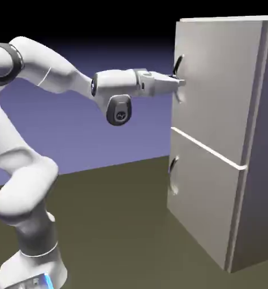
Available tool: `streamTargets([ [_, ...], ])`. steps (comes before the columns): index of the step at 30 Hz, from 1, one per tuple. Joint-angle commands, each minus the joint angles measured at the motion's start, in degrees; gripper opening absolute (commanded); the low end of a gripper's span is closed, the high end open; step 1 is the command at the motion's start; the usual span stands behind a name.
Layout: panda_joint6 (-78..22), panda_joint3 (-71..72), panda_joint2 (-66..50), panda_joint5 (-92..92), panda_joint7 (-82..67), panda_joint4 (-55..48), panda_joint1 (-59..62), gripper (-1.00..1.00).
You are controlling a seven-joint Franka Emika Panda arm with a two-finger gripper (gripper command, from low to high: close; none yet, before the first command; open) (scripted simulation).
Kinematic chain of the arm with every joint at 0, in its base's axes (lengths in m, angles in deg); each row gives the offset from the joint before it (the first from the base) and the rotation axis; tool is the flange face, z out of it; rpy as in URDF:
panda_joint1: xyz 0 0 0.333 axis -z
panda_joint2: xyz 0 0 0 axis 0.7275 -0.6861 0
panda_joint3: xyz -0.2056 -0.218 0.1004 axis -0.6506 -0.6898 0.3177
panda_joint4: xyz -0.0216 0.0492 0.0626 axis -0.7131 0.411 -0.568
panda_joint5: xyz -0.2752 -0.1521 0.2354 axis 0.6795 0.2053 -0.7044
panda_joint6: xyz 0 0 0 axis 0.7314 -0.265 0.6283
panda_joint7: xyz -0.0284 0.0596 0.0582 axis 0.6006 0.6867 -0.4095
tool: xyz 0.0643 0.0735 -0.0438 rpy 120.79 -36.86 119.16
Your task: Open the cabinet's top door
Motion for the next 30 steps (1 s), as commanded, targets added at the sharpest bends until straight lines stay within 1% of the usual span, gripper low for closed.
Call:
streamTargets([
  [1,0.0,-2.1,0.4,1.7,1.0,1.0,-1.9,-1.00],
  [11,0.2,-22.8,5.5,19.0,8.4,9.7,-19.5,-1.00],
  [17,0.3,-34.0,7.4,19.4,3.1,12.3,-31.9,-1.00],
  [25,-2.8,-50.6,16.4,32.3,3.6,18.3,-44.6,-1.00],
  [30,-2.2,-56.0,17.7,23.6,-7.1,18.3,-54.5,-1.00],
])
